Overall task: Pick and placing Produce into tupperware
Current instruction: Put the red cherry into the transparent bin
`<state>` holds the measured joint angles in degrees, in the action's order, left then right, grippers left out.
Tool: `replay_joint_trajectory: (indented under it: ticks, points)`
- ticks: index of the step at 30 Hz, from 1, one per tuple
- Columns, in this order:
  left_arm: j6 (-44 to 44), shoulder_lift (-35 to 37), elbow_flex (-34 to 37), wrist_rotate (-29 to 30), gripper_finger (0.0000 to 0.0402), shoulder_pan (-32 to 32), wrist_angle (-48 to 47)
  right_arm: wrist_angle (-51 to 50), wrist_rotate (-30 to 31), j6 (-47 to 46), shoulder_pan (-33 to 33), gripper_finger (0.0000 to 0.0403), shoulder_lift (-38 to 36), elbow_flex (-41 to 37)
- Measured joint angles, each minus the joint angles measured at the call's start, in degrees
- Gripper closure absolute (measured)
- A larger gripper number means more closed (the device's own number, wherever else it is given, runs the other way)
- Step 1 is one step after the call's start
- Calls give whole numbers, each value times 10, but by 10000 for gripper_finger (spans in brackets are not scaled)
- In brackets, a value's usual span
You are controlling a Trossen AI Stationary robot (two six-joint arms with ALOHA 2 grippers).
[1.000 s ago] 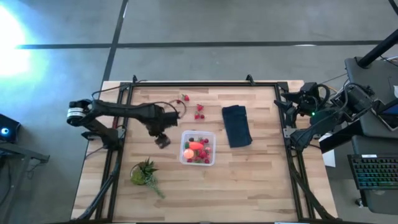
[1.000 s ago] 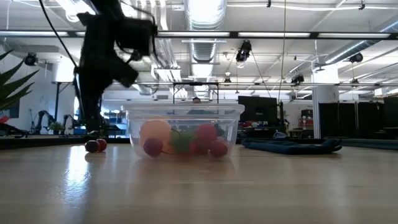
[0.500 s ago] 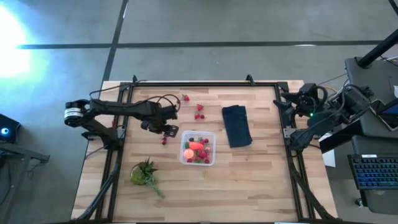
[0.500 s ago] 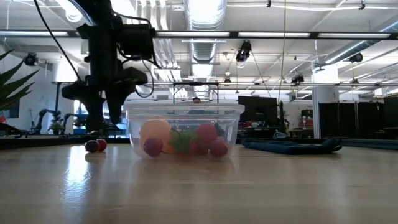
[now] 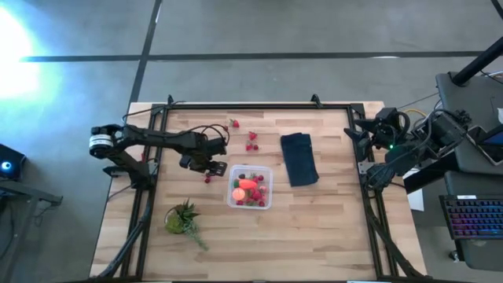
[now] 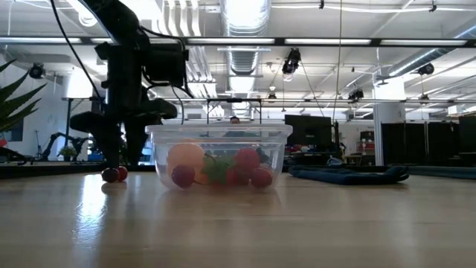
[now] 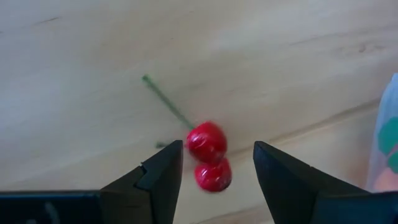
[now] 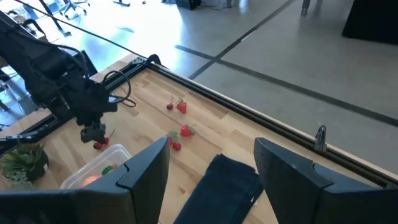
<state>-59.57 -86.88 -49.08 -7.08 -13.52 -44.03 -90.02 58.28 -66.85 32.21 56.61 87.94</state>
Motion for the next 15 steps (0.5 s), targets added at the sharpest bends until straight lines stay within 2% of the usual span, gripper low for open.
replay_joint_trajectory:
  ticks: [5, 12, 15]
  points:
    - [-1, -31, 0, -6, 220, 4, 6, 0, -2, -2, 0, 177, -3, 0]
    - [-1, -38, 0, 2, 221, 4, 14, 0, -2, -2, 0, 177, -7, 0]
    - [-1, -38, 0, 4, 234, 4, 16, 0, 0, 3, 0, 177, -10, 0]
